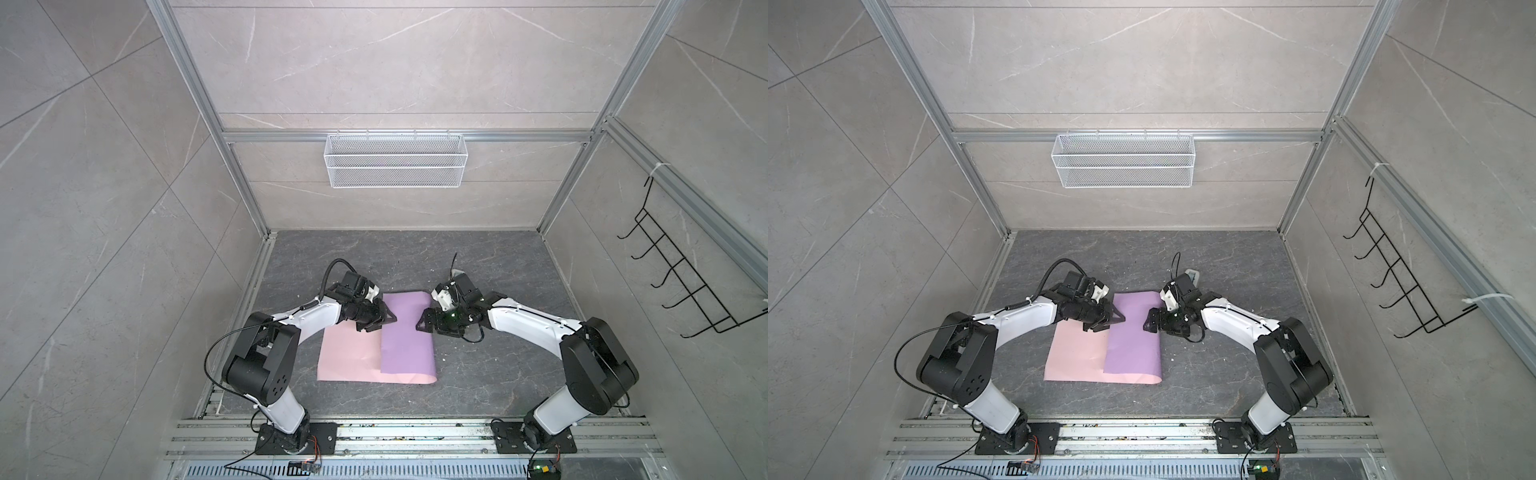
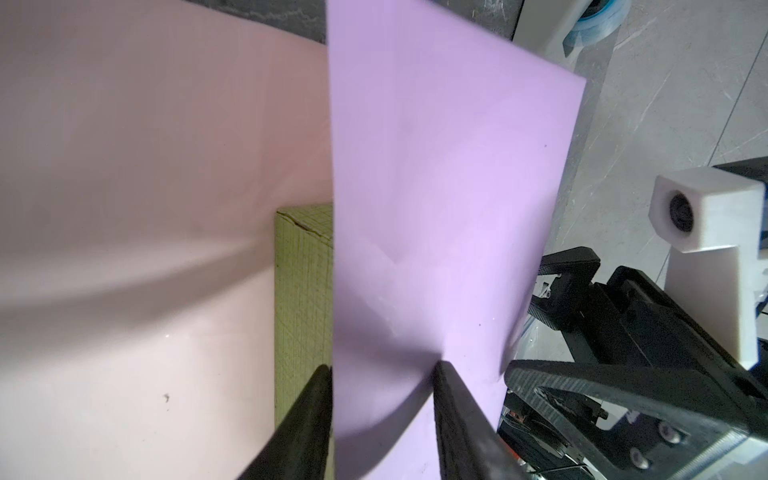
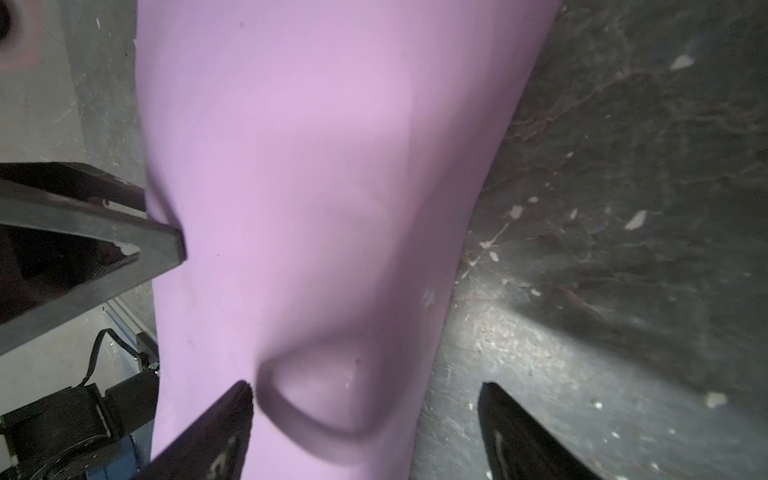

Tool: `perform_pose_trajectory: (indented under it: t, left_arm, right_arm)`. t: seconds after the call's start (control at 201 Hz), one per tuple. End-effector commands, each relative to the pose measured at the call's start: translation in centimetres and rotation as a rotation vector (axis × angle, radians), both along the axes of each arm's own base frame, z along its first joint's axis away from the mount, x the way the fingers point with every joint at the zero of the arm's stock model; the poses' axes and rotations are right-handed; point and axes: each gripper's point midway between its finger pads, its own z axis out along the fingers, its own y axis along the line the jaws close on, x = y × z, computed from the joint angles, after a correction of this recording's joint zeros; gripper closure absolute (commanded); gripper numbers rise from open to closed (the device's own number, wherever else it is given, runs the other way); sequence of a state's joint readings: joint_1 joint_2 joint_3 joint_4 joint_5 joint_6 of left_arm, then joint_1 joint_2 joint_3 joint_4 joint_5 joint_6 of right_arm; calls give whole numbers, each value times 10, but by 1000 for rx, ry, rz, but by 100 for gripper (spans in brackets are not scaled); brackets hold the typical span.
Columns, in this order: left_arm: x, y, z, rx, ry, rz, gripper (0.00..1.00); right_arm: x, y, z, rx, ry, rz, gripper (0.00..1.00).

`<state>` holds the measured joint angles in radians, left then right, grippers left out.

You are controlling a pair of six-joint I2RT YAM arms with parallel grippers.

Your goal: Wrap the gift box in paper

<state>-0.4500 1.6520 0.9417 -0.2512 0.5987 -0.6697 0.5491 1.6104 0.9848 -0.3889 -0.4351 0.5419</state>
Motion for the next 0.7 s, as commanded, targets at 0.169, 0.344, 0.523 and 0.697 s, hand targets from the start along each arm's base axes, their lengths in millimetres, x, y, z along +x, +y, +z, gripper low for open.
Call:
perform_pose_trajectory:
  t: [0.169,0.344,0.523,0.697]
  left_arm:
    - [-4,14,-9,96,15,19,60]
    - [2,11,5,74,-12,34,54]
    - [5,7,26,30,-47,52,38]
    - [-10,2,29,-6,-30,39,29]
  right_arm:
    - [6,2,-8,-13,18,-1,16]
    - [-2,-7,-24,-56,42,-3,16]
    - [-6,-12,-30,-69,51,-13,17]
    - [-5,-11,-30,-60,50,-19,18]
